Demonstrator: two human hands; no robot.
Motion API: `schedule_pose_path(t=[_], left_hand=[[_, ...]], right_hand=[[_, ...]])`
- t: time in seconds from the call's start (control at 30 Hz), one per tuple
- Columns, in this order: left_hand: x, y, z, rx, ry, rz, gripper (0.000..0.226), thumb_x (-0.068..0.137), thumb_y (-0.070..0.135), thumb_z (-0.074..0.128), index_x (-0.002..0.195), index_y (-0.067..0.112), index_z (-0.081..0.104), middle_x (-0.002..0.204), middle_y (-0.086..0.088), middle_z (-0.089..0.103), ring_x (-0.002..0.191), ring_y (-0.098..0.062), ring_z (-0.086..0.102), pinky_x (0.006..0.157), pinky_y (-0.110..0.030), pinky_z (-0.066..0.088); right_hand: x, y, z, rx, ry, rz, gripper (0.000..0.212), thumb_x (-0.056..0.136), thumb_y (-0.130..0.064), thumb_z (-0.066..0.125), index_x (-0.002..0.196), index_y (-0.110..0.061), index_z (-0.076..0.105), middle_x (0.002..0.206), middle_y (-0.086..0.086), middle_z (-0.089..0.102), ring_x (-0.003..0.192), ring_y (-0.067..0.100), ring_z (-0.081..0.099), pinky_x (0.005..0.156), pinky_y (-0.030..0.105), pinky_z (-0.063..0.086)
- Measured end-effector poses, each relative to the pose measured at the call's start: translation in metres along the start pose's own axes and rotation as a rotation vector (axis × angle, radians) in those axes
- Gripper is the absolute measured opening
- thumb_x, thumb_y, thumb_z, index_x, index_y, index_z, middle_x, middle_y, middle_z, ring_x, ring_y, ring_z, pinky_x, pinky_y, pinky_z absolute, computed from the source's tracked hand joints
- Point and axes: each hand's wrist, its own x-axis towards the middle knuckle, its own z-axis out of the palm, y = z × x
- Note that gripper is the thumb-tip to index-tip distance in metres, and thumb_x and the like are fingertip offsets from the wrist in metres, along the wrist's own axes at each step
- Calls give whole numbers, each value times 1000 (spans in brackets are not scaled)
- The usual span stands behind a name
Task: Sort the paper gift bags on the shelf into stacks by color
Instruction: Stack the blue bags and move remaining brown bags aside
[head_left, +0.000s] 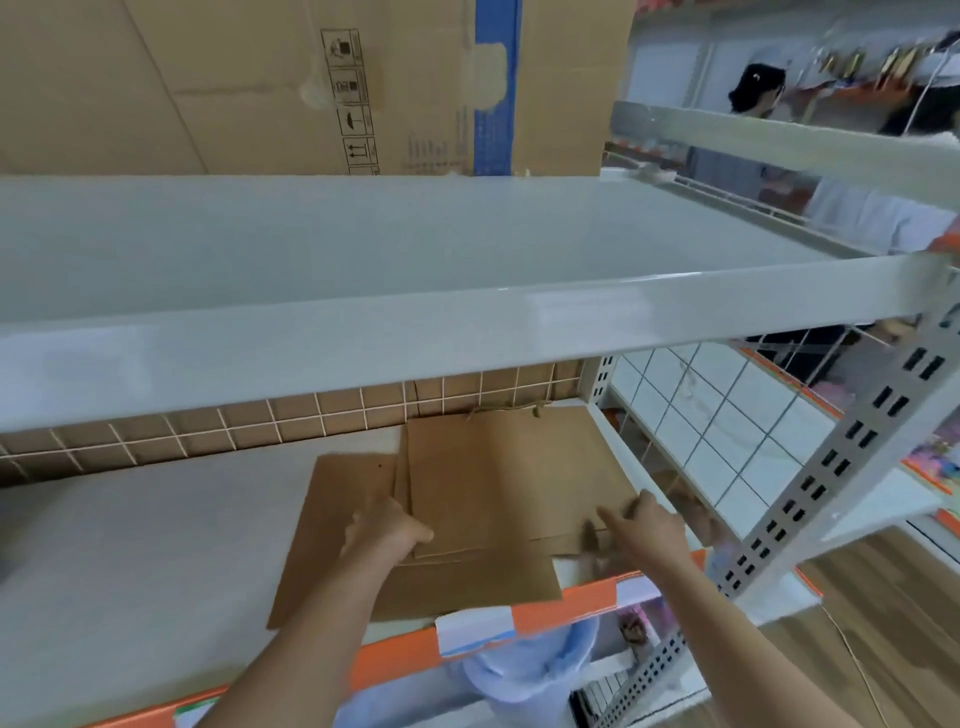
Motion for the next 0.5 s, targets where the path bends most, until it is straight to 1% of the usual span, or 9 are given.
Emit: schedule_pose_path(t=[0.07, 0.13, 0.2, 0.23, 0.27, 0.33, 0.4, 0.47, 0.5], left_hand=[[-2, 5, 2, 44, 4, -27, 80, 71, 40, 81, 134, 3, 48, 130, -16, 56, 119, -33, 55, 97, -44, 48], [-2, 8, 2, 64, 7, -59, 83, 71, 41, 81, 138, 5, 45, 138, -15, 50, 125, -33, 50, 101, -46, 46], [-1, 8, 3, 61, 3, -76, 82, 73, 41, 79, 139, 6, 45, 143, -15, 45, 128, -33, 47, 103, -46, 44], [-1, 9, 5, 57, 12, -87, 80, 74, 42, 78, 138, 6, 47, 143, -15, 46, 129, -33, 47, 103, -46, 44], [0, 10, 6, 56, 30, -96, 75, 77, 47, 74, 136, 7, 50, 141, -15, 47, 128, -33, 47, 102, -45, 44], [0, 13, 12, 76, 80, -122, 69, 84, 59, 60, 134, 11, 53, 141, -15, 47, 129, -33, 45, 102, -43, 42], [-2, 19, 19, 99, 132, -170, 74, 88, 66, 46, 140, 13, 47, 145, -15, 39, 132, -33, 38, 101, -43, 39], [-4, 26, 25, 121, 169, -200, 85, 84, 71, 46, 144, 11, 41, 147, -16, 34, 133, -33, 34, 99, -44, 37], [-5, 29, 28, 135, 183, -203, 90, 80, 74, 49, 144, 10, 40, 147, -16, 34, 133, -32, 34, 99, -44, 37]], right_hand=[[10, -2, -4, -42, 34, 17, 61, 84, -60, 57, 117, -10, 47, 121, 15, 57, 118, 35, 44, 88, 41, 41], [16, -4, -8, -21, 83, 44, 70, 78, -63, 62, 121, -9, 48, 121, 14, 56, 115, 34, 47, 89, 41, 43], [19, -6, -12, 139, 69, 31, 63, 77, -53, 70, 115, -8, 49, 112, 12, 59, 99, 29, 54, 74, 36, 47], [20, -7, -15, 220, 41, 13, 57, 77, -45, 73, 113, -8, 49, 109, 11, 62, 88, 25, 56, 64, 32, 45], [22, -7, -19, 261, 17, -11, 49, 78, -38, 73, 110, -9, 51, 104, 10, 64, 80, 22, 57, 59, 30, 44], [24, -9, -29, 220, 30, -60, 32, 77, -28, 70, 99, -13, 52, 91, 6, 65, 73, 21, 60, 58, 30, 47], [26, -9, -42, 141, 96, -89, 24, 76, -19, 63, 95, -17, 49, 79, 1, 61, 72, 22, 59, 56, 29, 43], [28, -6, -54, 71, 156, -102, 27, 75, -12, 58, 96, -22, 45, 74, -1, 56, 70, 22, 55, 51, 26, 35], [29, -3, -59, 55, 167, -104, 25, 74, -11, 57, 94, -21, 46, 73, 0, 56, 69, 22, 56, 51, 27, 36]])
